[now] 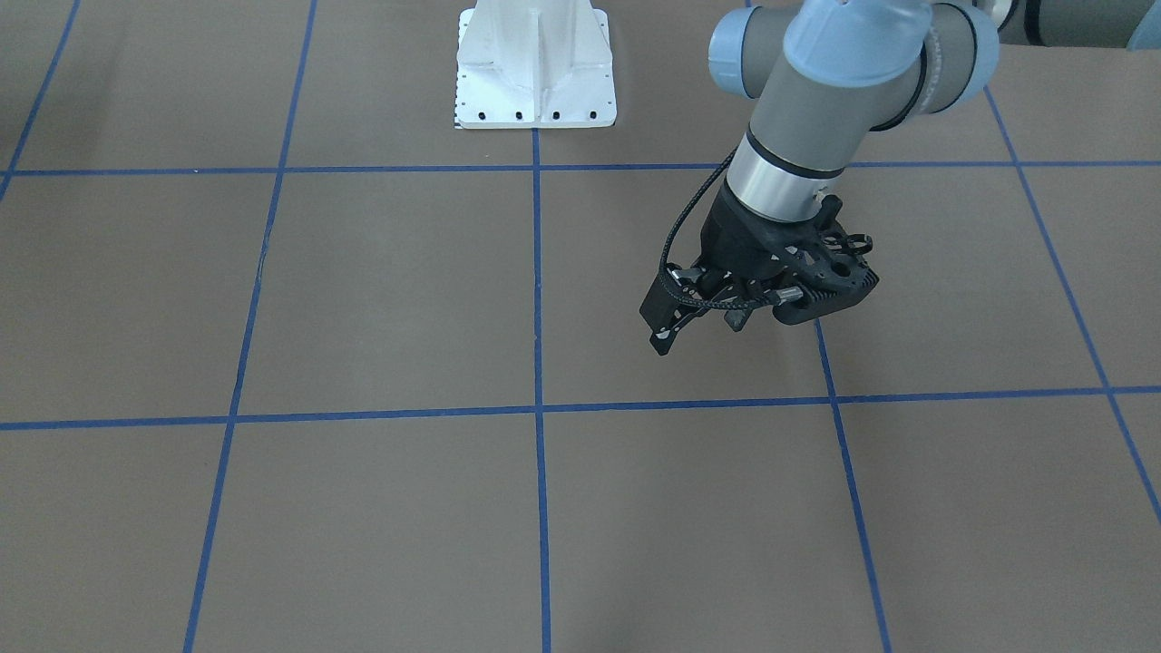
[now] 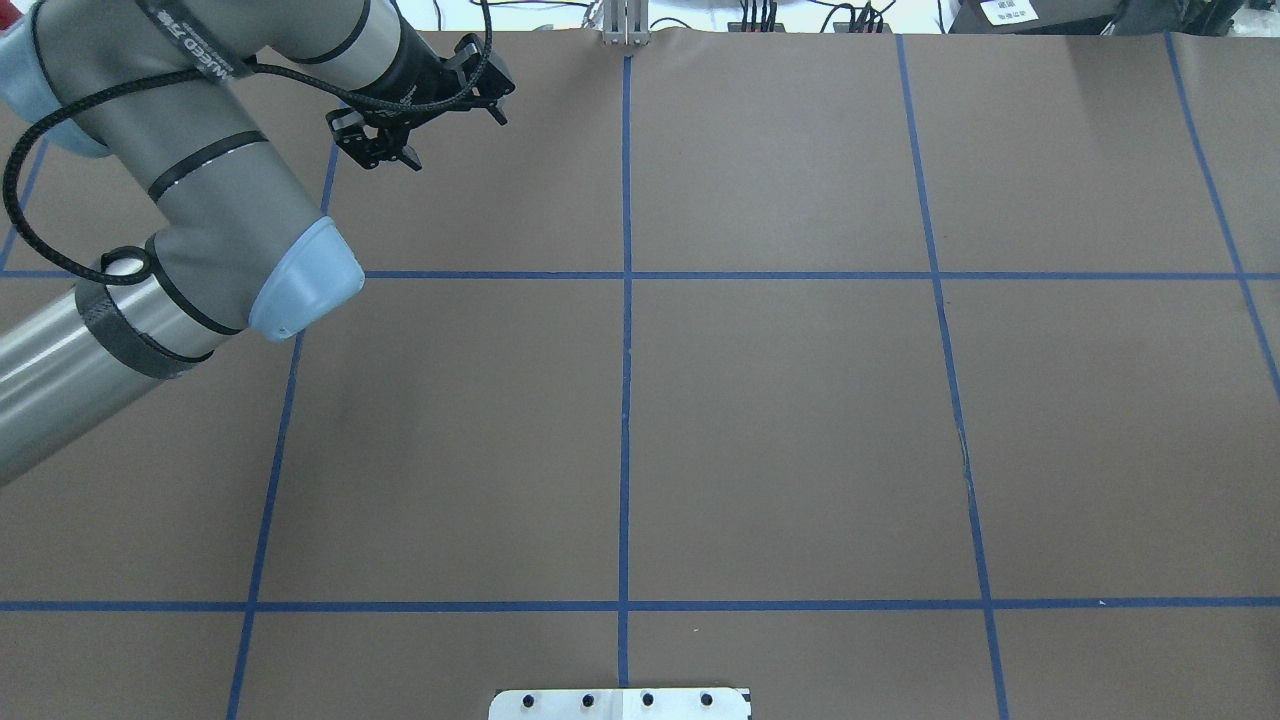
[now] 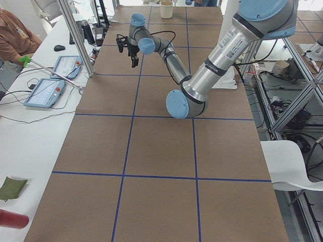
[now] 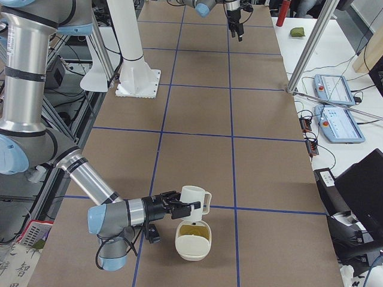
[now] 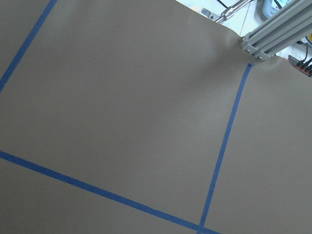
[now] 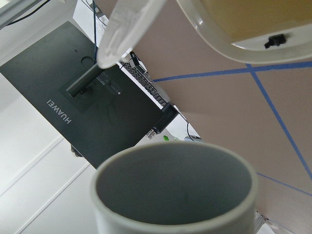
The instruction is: Left arm hands cup to right arm to dump lemon
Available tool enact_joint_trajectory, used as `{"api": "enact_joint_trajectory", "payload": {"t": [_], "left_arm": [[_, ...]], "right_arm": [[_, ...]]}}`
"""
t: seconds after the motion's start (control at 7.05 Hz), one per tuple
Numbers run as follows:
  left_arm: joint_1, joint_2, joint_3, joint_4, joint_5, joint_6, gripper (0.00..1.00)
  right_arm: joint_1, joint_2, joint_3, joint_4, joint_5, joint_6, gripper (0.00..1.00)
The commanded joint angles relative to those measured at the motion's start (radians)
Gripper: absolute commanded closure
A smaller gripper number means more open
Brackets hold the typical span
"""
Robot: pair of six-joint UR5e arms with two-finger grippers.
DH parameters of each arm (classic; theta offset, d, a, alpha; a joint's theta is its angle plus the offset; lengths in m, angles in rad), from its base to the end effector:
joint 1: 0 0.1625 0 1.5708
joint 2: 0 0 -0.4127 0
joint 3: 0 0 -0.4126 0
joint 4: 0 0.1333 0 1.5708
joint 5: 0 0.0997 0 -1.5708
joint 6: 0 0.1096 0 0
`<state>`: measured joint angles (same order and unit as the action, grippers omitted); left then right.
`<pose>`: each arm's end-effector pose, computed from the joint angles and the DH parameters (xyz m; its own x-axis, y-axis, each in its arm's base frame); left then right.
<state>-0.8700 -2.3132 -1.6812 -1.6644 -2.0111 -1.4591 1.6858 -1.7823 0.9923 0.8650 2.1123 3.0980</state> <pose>0.3782 -0.5826 0.1329 0.4268 -0.3496 -0.8340 0.4235 0.8922 -0.1572 0.1096 -0.2792 0.7526 -0.9090 0.4086 0.0820 -0.0483 0.0923 -0.9946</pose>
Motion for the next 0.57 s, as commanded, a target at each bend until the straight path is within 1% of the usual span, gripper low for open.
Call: {"api": "enact_joint_trajectory", "payload": {"t": [0.0, 0.28, 0.43], "left_arm": [[0.005, 0.002, 0.000, 0.000, 0.000, -0.001, 0.00], [0.006, 0.000, 0.000, 0.000, -0.002, -0.006, 0.00], [0.006, 0.000, 0.000, 0.000, -0.002, -0.007, 0.00]], "right_arm": [[0.000, -0.002, -0.001, 0.012, 0.000, -0.094, 0.93], [0.000, -0.014, 0.003, 0.029, -0.002, -0.372, 0.93], [0.000, -0.017, 0.002, 0.052, -0.002, -0.462, 0.93]]}}
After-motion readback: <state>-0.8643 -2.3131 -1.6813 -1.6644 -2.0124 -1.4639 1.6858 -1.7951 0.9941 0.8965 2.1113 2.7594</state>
